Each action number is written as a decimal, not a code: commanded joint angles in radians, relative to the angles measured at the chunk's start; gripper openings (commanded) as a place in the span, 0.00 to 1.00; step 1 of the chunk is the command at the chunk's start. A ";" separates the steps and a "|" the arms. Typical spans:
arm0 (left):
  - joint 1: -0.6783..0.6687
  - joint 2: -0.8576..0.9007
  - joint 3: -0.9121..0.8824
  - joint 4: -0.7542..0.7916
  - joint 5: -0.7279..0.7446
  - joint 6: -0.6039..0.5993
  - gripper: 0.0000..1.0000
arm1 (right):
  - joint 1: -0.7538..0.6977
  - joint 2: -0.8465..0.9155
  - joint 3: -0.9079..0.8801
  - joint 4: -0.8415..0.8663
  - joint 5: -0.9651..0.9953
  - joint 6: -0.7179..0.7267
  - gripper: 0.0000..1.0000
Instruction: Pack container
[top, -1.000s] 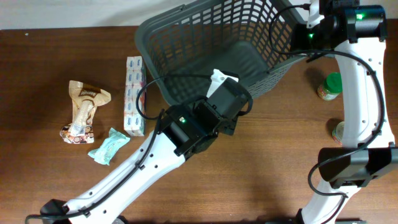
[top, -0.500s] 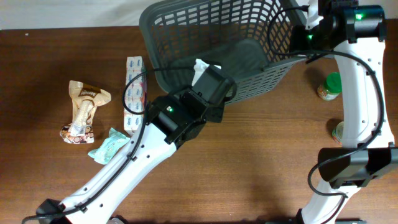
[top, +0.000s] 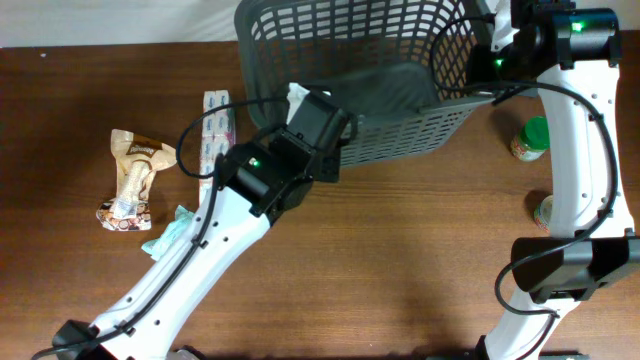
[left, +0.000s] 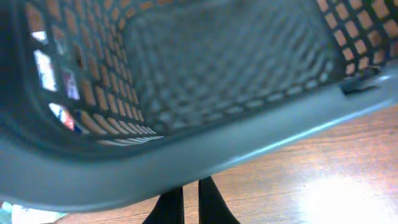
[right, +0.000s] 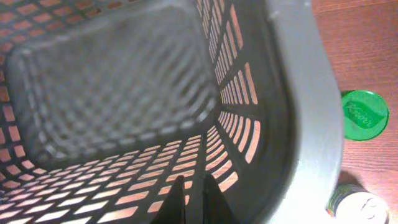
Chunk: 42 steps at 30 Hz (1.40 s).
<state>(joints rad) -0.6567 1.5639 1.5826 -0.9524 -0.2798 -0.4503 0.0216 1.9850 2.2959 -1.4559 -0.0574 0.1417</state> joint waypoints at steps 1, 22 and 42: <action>0.031 0.008 0.021 0.002 -0.015 -0.008 0.02 | 0.005 0.004 -0.007 -0.015 0.005 -0.007 0.04; 0.080 0.008 0.021 0.001 -0.033 -0.005 0.02 | 0.006 0.004 -0.007 -0.023 0.005 -0.007 0.04; 0.095 0.008 0.021 0.003 -0.061 -0.005 0.02 | 0.005 0.004 -0.007 -0.048 0.001 -0.007 0.04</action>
<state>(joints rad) -0.5743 1.5639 1.5826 -0.9524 -0.3141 -0.4503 0.0216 1.9850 2.2959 -1.4925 -0.0574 0.1352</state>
